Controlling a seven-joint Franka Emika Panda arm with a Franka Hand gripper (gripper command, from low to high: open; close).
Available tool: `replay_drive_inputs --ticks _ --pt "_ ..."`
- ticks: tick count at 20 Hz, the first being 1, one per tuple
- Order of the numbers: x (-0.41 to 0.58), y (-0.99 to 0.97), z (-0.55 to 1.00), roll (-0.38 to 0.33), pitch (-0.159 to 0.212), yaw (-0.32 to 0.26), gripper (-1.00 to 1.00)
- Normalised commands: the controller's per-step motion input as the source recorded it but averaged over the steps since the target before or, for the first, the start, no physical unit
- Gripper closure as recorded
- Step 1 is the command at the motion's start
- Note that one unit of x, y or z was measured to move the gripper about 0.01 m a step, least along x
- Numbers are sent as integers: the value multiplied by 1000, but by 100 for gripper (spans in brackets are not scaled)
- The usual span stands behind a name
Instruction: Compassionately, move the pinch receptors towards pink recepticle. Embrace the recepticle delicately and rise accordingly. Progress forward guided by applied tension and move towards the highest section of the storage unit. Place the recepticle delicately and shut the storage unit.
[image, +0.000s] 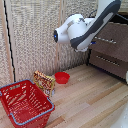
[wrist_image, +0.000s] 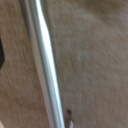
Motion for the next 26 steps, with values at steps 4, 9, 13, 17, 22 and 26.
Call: replay_drive_inputs --ticks 4,9,13,17,22,26 --pt "29 -416 0 0 111 131 100" --pt "5 -238 0 -56 77 53 100" --pt "-9 -124 0 -102 46 6 100" --pt "2 -111 25 -102 61 0 100" --pt "90 -350 258 -104 175 13 100" --pt "57 -559 353 -95 183 41 100"
